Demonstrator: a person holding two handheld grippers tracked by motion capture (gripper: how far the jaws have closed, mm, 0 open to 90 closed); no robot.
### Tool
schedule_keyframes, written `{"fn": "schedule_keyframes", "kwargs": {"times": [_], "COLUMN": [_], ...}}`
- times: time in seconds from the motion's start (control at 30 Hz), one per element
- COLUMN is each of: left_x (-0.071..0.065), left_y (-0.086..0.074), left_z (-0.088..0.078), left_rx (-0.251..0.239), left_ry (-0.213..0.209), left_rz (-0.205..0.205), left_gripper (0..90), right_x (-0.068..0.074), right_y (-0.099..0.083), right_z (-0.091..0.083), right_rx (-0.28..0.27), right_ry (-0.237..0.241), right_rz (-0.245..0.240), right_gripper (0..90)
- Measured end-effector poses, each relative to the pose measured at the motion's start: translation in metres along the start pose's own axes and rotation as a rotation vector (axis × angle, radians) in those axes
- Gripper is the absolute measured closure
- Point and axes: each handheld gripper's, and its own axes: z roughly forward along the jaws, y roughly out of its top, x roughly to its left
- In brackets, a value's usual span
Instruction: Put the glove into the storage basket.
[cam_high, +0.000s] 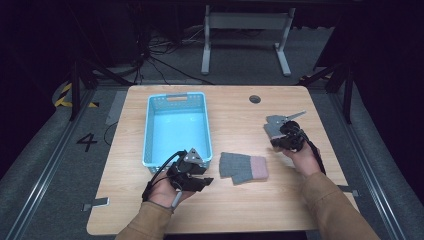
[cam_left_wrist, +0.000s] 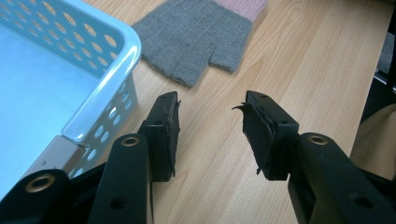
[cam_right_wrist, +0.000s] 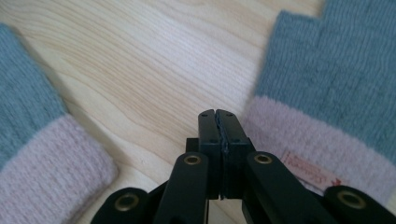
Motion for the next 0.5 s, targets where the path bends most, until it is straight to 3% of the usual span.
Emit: {"fn": "schedule_keyframes", "kwargs": {"times": [0.5], "left_x": [-0.001], "left_y": [0.002], "left_z": [0.003], "left_rx": [0.001], "left_ry": [-0.005], "left_rz": [0.002], "left_gripper": [55.7], "right_x": [-0.020], "right_y": [-0.025], "right_z": [-0.010], "right_rx": [0.018], "right_ry": [-0.035], "right_rz": [0.042], "right_gripper": [89.9]}}
